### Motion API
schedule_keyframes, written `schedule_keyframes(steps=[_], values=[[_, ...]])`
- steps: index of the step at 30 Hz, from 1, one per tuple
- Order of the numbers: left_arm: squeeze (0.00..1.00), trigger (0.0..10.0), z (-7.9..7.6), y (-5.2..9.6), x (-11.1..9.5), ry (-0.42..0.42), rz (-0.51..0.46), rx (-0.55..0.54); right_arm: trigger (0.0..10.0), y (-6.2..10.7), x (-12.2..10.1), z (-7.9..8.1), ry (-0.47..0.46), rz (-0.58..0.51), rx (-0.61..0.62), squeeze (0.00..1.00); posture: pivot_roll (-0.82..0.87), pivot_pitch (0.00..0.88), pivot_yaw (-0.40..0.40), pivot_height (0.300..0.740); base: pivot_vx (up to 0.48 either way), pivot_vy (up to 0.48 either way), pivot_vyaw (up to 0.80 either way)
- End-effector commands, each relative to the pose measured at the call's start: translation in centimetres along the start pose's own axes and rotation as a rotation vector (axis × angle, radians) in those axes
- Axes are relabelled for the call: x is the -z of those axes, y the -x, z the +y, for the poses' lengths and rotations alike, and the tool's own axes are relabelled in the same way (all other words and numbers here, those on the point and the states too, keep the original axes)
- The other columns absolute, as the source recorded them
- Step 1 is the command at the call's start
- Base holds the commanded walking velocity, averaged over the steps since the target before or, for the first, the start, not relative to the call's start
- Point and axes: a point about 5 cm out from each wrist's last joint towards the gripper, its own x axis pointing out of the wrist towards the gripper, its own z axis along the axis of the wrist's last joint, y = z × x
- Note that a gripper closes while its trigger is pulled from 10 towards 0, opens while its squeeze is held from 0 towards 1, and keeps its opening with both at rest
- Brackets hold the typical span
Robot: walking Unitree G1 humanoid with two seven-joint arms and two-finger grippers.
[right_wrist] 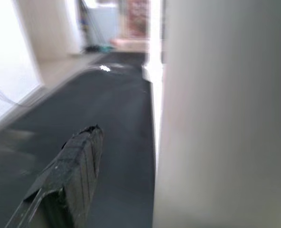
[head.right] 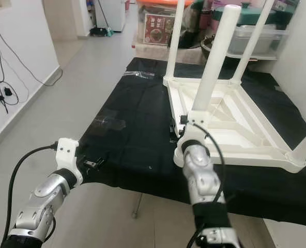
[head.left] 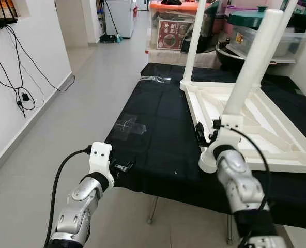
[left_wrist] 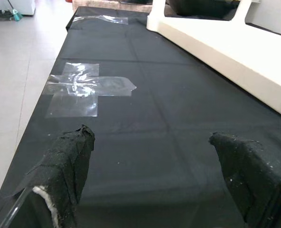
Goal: Building children table
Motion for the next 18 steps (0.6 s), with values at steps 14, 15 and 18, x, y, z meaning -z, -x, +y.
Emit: schedule_keyframes(steps=[14,15,18], values=[[0.0,10.0,-0.1,-0.2,0.1,-0.008,0.001,-0.003,10.0,0.1,-1.0,4.6,0.129,-0.042,-0.838,0.0,0.11,0.0,-0.083,0.74,0.0,0.0,0.0],[0.0,10.0,0.1,-0.1,0.0,-0.008,-0.003,-0.008,3.6,-0.3,-0.6,5.9,0.124,-0.028,-0.873,0.0,0.12,0.0,-0.094,0.74,0.0,0.0,0.0],[0.0,10.0,0.2,0.1,-0.1,-0.007,-0.007,-0.014,3.6,-0.5,-0.3,6.9,0.113,-0.021,-0.907,0.0,0.12,0.0,-0.094,0.74,0.0,0.0,0.0]])
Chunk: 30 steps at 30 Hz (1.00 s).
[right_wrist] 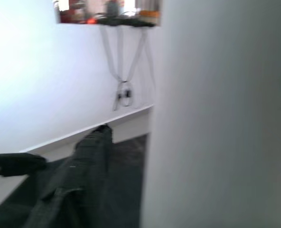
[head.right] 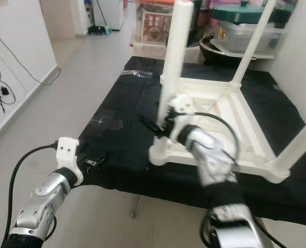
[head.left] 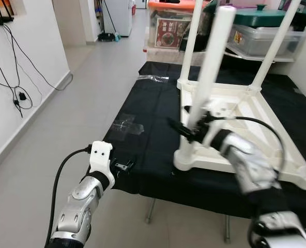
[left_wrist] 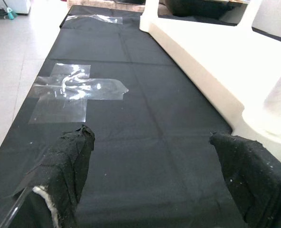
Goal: Building children table
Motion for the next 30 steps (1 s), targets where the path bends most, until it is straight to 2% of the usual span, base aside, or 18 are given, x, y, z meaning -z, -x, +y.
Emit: schedule_keyframes(steps=[1,2,3,4,6,7,8,10,12,14,15,16,17,19,20,25,26,30], values=[[0.0,10.0,0.2,0.2,0.1,-0.004,0.004,-0.012,3.6,-0.8,1.2,1.4,-0.011,0.045,-0.087,0.0,0.12,0.0,-0.094,0.74,0.0,0.0,0.0],[0.0,10.0,0.4,0.5,0.2,-0.004,0.006,-0.021,0.0,-1.1,1.7,1.2,-0.009,0.068,-0.056,0.0,0.13,0.0,-0.102,0.74,0.0,0.0,0.0],[0.0,10.0,0.5,0.7,0.3,-0.004,0.01,-0.027,0.0,-1.2,2.3,0.4,-0.02,0.11,0.05,0.0,0.13,0.0,-0.101,0.74,0.0,0.0,0.0],[0.0,10.0,0.5,0.7,0.3,-0.004,0.01,-0.027,0.0,-1.2,2.3,0.4,-0.02,0.11,0.05,0.0,0.13,0.0,-0.101,0.74,0.0,0.0,0.0],[0.0,10.0,0.4,1.1,0.6,-0.005,0.018,-0.031,0.0,-0.1,4.5,-2.7,-0.043,0.287,0.473,0.0,0.13,0.0,-0.101,0.74,0.0,0.0,0.0],[0.0,10.0,0.3,1.1,0.7,-0.003,0.02,-0.031,0.0,1.8,5.3,-4.6,-0.059,0.334,0.771,0.0,0.12,0.0,-0.097,0.74,0.0,0.0,0.0],[0.0,10.0,0.3,1.1,0.7,-0.003,0.02,-0.031,0.0,1.8,5.3,-4.6,-0.059,0.334,0.771,0.0,0.12,0.0,-0.097,0.74,0.0,0.0,0.0],[0.0,10.0,0.2,1.0,0.7,0.002,0.02,-0.029,0.0,5.6,6.7,-5.8,-0.087,0.359,1.139,0.0,0.12,0.0,-0.091,0.74,0.0,0.0,0.0],[0.0,10.0,0.2,0.9,0.7,0.004,0.021,-0.026,0.0,7.0,7.8,-4.7,-0.114,0.367,1.241,0.0,0.11,0.0,-0.083,0.74,0.0,0.0,0.0],[0.0,10.0,0.0,0.9,0.7,0.006,0.025,-0.013,0.0,6.2,8.3,-2.3,-0.139,0.375,1.182,0.0,0.1,0.0,-0.073,0.74,0.0,0.0,0.0],[0.0,10.0,0.0,0.8,0.7,0.003,0.028,-0.009,7.3,5.4,8.2,-1.2,-0.137,0.366,1.119,0.0,0.09,0.0,-0.07,0.74,0.0,0.0,0.0],[0.0,10.0,0.0,0.8,0.8,0.001,0.03,-0.007,7.3,4.8,8.0,-0.5,-0.134,0.357,1.078,0.0,0.09,0.0,-0.07,0.74,0.0,0.0,0.0],[0.0,10.0,0.0,0.7,0.8,0.0,0.03,-0.008,10.0,3.8,7.5,0.2,-0.132,0.325,1.005,0.0,0.09,0.0,-0.067,0.74,0.0,0.0,0.0],[0.0,10.0,0.0,0.6,0.7,0.001,0.028,-0.007,10.0,2.7,6.7,1.0,-0.129,0.272,0.921,0.0,0.09,0.0,-0.067,0.74,0.0,0.0,0.0],[0.0,10.0,0.0,0.5,0.7,0.002,0.026,-0.006,10.0,1.9,5.7,1.3,-0.125,0.21,0.882,1.0,0.08,0.0,-0.065,0.74,0.0,0.0,0.0],[0.0,10.0,-0.1,0.5,0.8,0.005,0.027,-0.003,10.0,0.3,2.7,1.0,-0.127,0.069,0.747,1.0,0.08,0.0,-0.067,0.74,0.0,0.0,0.0],[0.0,10.0,-0.1,0.5,0.8,0.006,0.026,-0.003,10.0,0.0,1.7,0.8,-0.143,0.019,0.667,0.0,0.08,0.0,-0.07,0.74,0.0,0.0,0.0],[0.0,10.0,0.1,0.5,0.7,0.005,0.024,-0.006,10.0,0.6,-1.3,-0.3,-0.094,-0.086,0.471,0.0,0.09,0.0,-0.084,0.74,0.0,0.0,0.0]])
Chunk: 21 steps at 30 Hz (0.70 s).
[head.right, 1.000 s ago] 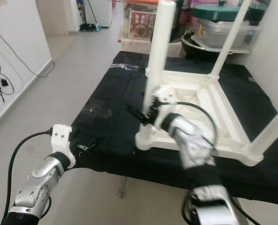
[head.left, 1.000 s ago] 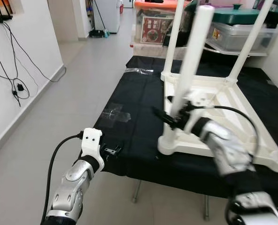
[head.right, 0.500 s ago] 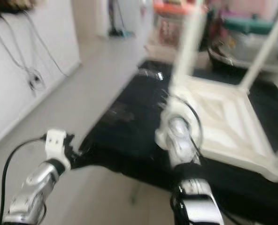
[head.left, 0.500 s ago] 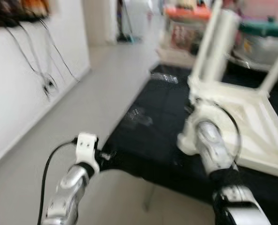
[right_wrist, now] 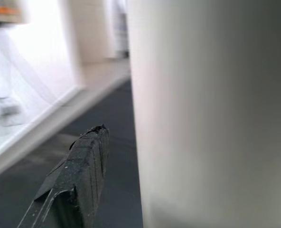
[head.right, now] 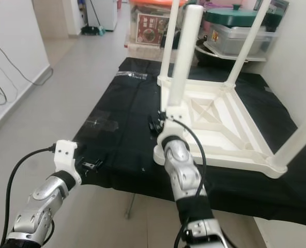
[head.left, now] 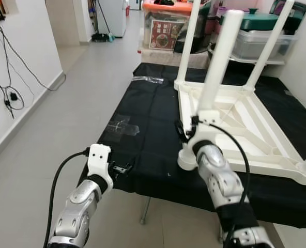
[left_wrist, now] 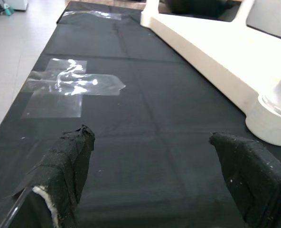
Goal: Building children table
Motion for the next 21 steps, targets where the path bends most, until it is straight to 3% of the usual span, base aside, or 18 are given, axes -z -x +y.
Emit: schedule_keyframes(steps=[1,7,9,13,14,15,16,18,19,21], values=[[0.0,10.0,0.1,-0.1,0.2,-0.001,0.012,0.001,10.0,-0.1,-1.9,0.3,0.001,-0.076,-0.101,0.0,0.09,0.0,-0.084,0.74,0.0,0.0,0.0],[0.0,10.0,0.3,-0.2,0.1,-0.003,0.005,-0.006,10.0,0.0,-3.4,-0.7,0.074,-0.117,-0.208,0.0,0.1,0.0,-0.089,0.74,0.0,0.0,0.0],[0.0,10.0,0.0,-0.5,-0.1,-0.001,-0.006,-0.009,10.0,0.1,-2.2,-0.5,0.154,-0.068,-0.4,0.0,0.11,0.0,-0.099,0.74,0.0,0.0,0.0],[0.0,10.0,0.0,-0.6,-0.1,0.0,-0.009,-0.013,9.6,0.2,-1.1,-0.1,0.173,-0.029,-0.461,0.0,0.11,0.0,-0.101,0.74,0.0,0.0,0.0],[0.0,10.0,0.1,-0.6,-0.1,-0.001,-0.012,-0.017,4.7,0.3,0.2,0.6,0.177,0.002,-0.508,0.0,0.11,0.0,-0.106,0.74,0.0,0.0,0.0],[0.0,10.0,0.1,-0.6,-0.1,-0.001,-0.012,-0.017,4.7,0.3,0.2,0.6,0.177,0.002,-0.508,0.0,0.11,0.0,-0.106,0.74,0.0,0.0,0.0],[0.0,10.0,0.2,-0.5,-0.1,-0.003,-0.012,-0.021,0.0,0.4,1.1,1.3,0.17,0.019,-0.536,0.0,0.11,0.0,-0.106,0.74,0.0,0.0,0.0],[0.0,10.0,0.4,-0.3,-0.1,-0.007,-0.01,-0.023,0.0,0.6,1.9,1.8,0.16,0.036,-0.553,0.0,0.09,0.0,-0.096,0.74,0.0,0.0,0.0],[0.0,10.0,0.4,-0.2,0.0,-0.009,-0.006,-0.022,0.0,0.2,2.8,1.5,0.174,0.083,-0.425,0.0,0.08,0.0,-0.086,0.74,0.0,0.0,0.0],[0.0,10.0,0.2,-0.3,0.0,-0.008,-0.006,-0.01,0.0,-0.5,4.0,-0.7,0.185,0.16,-0.069,0.0,0.08,0.0,-0.081,0.74,0.0,0.0,0.0]])
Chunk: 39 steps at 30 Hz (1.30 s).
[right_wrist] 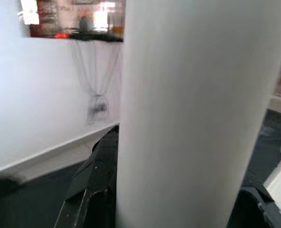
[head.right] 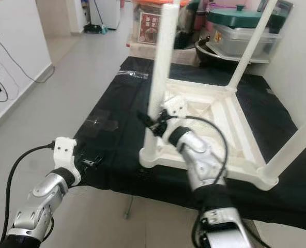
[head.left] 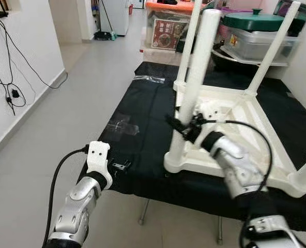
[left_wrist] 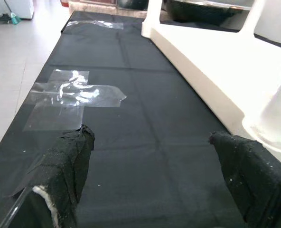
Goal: Building children table
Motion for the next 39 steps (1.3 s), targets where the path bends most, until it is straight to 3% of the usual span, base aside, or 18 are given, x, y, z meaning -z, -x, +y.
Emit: schedule_keyframes(steps=[1,2,4,8,9,10,11,14,15,16,20,21,23,27,35,36,38,39], values=[[0.0,10.0,0.0,0.1,0.4,-0.001,0.018,0.002,0.0,0.9,3.6,-1.5,0.041,0.209,0.195,0.0,0.08,0.0,-0.081,0.74,0.0,0.0,0.0],[0.0,10.0,0.0,0.1,0.4,-0.001,0.018,0.002,0.0,0.9,3.6,-1.5,0.041,0.209,0.195,0.0,0.08,0.0,-0.081,0.74,0.0,0.0,0.0],[0.0,10.0,-0.2,-0.1,0.4,0.0,0.016,0.01,0.0,3.1,4.7,-4.2,0.012,0.273,0.666,0.0,0.08,0.0,-0.074,0.74,0.0,0.0,0.0],[0.0,10.0,-0.2,-0.1,0.4,0.002,0.016,0.011,0.0,4.1,5.0,-3.8,-0.004,0.278,0.765,0.0,0.08,0.0,-0.068,0.74,0.0,0.0,0.0],[0.0,10.0,-0.2,0.0,0.4,0.002,0.02,0.014,3.3,4.5,5.0,-2.9,-0.005,0.281,0.772,0.0,0.07,0.0,-0.065,0.74,0.0,0.0,0.0],[0.0,10.0,-0.2,0.0,0.4,0.002,0.02,0.014,3.3,4.5,5.0,-2.9,-0.005,0.281,0.772,0.0,0.07,0.0,-0.065,0.74,0.0,0.0,0.0],[0.0,10.0,-0.2,0.1,0.5,0.001,0.024,0.016,10.0,4.3,4.6,-1.6,0.006,0.263,0.72,0.0,0.07,0.0,-0.063,0.74,0.0,0.0,0.0],[0.0,10.0,-0.1,0.1,0.5,-0.002,0.027,0.015,10.0,3.8,4.1,-0.7,0.019,0.234,0.649,0.0,0.07,0.0,-0.065,0.74,0.0,0.0,0.0],[0.0,10.0,0.0,0.1,0.5,-0.002,0.026,0.013,10.0,3.5,3.6,-0.2,0.007,0.191,0.594,0.61,0.08,0.0,-0.07,0.74,0.0,0.0,0.0],[0.0,10.0,0.1,0.0,0.4,-0.003,0.024,0.011,10.0,2.9,2.9,0.0,-0.003,0.142,0.536,1.0,0.08,0.0,-0.067,0.74,0.0,0.0,0.0],[0.0,10.0,0.1,0.1,0.4,-0.004,0.023,0.011,10.0,1.9,1.4,0.4,-0.028,0.072,0.438,1.0,0.09,0.0,-0.066,0.74,0.0,0.0,0.0],[0.0,10.0,0.0,0.1,0.4,-0.004,0.024,0.013,10.0,1.5,0.9,0.5,-0.032,0.054,0.401,0.0,0.09,0.0,-0.066,0.74,0.0,0.0,0.0],[0.0,10.0,0.0,0.1,0.4,-0.004,0.024,0.013,10.0,1.5,0.9,0.5,-0.032,0.054,0.401,0.0,0.09,0.0,-0.066,0.74,0.0,0.0,0.0],[0.0,10.0,0.4,0.3,0.4,-0.007,0.027,0.006,10.0,0.9,-1.9,-0.3,0.007,-0.038,0.031,0.0,0.11,0.0,-0.081,0.74,0.0,0.0,0.0],[0.0,10.0,0.4,0.2,0.3,-0.008,0.024,0.002,10.0,1.3,-2.8,-0.8,0.091,-0.035,-0.236,0.0,0.11,0.0,-0.082,0.74,0.0,0.0,0.0],[0.0,10.0,0.1,0.1,0.3,-0.01,0.022,0.006,4.8,0.8,-1.8,-0.2,0.105,0.003,-0.343,0.0,0.13,0.0,-0.088,0.74,0.0,0.0,0.0],[0.0,10.0,0.0,0.1,0.3,-0.01,0.022,0.007,3.1,0.5,-1.3,0.1,0.105,0.017,-0.358,0.0,0.13,0.0,-0.092,0.74,0.0,0.0,0.0],[0.0,10.0,0.0,0.1,0.3,-0.01,0.022,0.007,3.1,0.5,-1.3,0.1,0.105,0.017,-0.358,0.0,0.13,0.0,-0.092,0.74,0.0,0.0,0.0]])
